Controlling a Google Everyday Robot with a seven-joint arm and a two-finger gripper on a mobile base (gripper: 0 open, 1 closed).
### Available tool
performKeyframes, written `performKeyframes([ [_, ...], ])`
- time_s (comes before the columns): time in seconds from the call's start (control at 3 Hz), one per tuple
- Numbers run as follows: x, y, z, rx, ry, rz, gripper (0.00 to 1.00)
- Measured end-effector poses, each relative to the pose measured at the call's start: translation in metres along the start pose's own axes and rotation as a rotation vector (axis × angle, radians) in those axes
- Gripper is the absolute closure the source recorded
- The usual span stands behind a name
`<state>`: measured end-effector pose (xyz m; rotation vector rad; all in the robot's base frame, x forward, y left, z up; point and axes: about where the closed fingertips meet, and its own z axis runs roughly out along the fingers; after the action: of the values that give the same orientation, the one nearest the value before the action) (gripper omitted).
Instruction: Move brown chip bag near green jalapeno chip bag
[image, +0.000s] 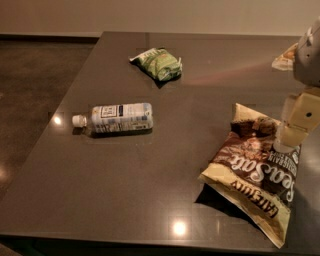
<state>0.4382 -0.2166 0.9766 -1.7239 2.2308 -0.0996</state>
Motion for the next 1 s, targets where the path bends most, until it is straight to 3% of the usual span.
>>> performKeyframes([
  [0.67, 0.000, 0.001, 0.002, -0.014, 0.002, -0.011, 0.00],
  [1.0, 0.005, 0.014, 0.019, -0.095, -0.011, -0.043, 0.00],
])
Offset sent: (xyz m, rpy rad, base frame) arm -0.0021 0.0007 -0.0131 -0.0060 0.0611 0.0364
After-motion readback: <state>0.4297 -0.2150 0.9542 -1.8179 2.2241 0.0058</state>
